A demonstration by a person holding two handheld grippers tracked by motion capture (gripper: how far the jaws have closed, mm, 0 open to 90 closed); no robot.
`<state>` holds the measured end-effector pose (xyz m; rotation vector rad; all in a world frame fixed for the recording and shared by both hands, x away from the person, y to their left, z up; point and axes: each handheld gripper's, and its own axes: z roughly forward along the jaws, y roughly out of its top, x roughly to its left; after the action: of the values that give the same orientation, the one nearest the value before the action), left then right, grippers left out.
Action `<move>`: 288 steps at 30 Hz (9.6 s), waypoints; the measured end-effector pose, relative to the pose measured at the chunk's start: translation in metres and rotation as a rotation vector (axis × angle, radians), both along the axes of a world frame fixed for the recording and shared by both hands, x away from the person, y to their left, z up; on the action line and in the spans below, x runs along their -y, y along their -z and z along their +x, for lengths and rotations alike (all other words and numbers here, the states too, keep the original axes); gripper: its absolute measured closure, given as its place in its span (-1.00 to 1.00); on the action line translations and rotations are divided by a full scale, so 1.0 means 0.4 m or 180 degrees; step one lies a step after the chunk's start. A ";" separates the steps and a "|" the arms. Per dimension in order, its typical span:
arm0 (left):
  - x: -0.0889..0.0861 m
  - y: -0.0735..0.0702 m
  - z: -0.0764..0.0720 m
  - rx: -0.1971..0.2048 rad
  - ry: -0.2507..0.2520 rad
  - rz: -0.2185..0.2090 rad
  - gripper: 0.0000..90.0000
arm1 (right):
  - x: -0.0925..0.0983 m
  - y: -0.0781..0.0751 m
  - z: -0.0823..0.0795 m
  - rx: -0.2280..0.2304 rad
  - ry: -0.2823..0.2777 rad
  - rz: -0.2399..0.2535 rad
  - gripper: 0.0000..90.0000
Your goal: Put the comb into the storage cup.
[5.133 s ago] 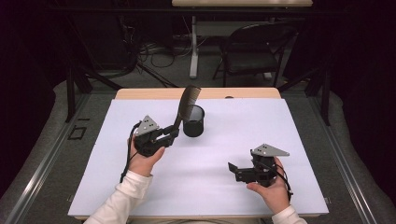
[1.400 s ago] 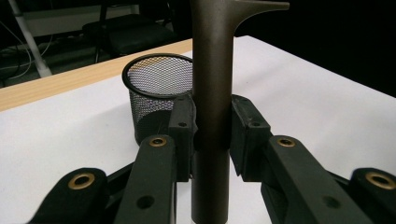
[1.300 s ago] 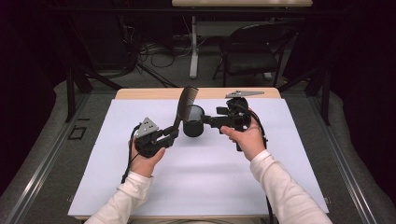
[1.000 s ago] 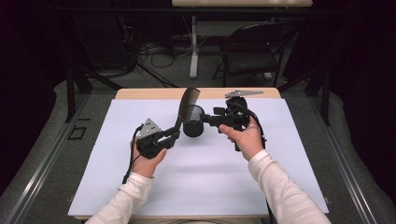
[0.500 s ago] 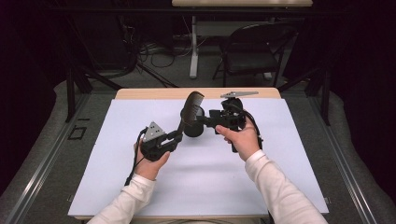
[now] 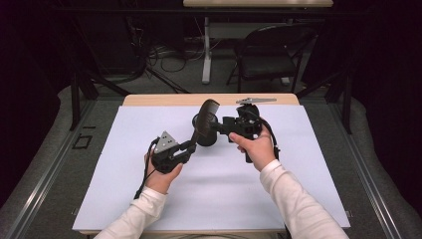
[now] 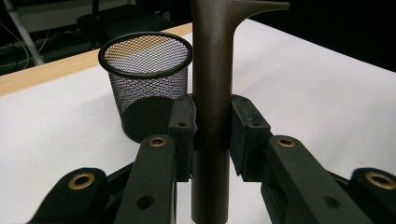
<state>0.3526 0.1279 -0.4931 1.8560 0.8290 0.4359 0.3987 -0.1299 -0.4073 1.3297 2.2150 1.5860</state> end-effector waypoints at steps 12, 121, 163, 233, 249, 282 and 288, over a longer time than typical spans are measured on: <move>0.008 0.003 -0.005 0.0014 0.0032 0.0013 0.61 | -0.006 0.004 0.003 -0.0043 -0.0034 0.0097 -0.08; 0.058 0.041 -0.033 0.0009 0.0227 0.0137 0.61 | 0.046 0.020 0.028 -0.0430 0.0151 0.0743 0.91; 0.054 0.038 -0.032 0.0018 0.0195 0.0059 0.59 | 0.042 0.018 0.018 -0.0329 0.0168 0.0849 0.92; 0.043 0.027 0.008 -0.0421 0.0120 -0.0282 -0.96 | 0.054 -0.020 0.034 -0.0160 0.0210 0.0721 0.92; 0.027 0.016 0.013 -0.0438 0.0006 -0.0259 -0.99 | 0.060 -0.041 0.041 -0.0084 0.0304 0.0681 0.92; 0.007 0.005 0.015 -0.0467 0.0093 -0.0198 -0.99 | 0.052 -0.104 0.079 0.0101 0.0472 0.0448 0.92; 0.003 0.002 0.014 -0.0448 0.0077 -0.0204 -0.99 | 0.050 -0.118 0.089 0.0146 0.0508 0.0410 0.92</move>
<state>0.3582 0.1265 -0.4940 1.8510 0.9033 0.2627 0.4344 -0.1498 -0.3600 1.4474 1.9558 1.7060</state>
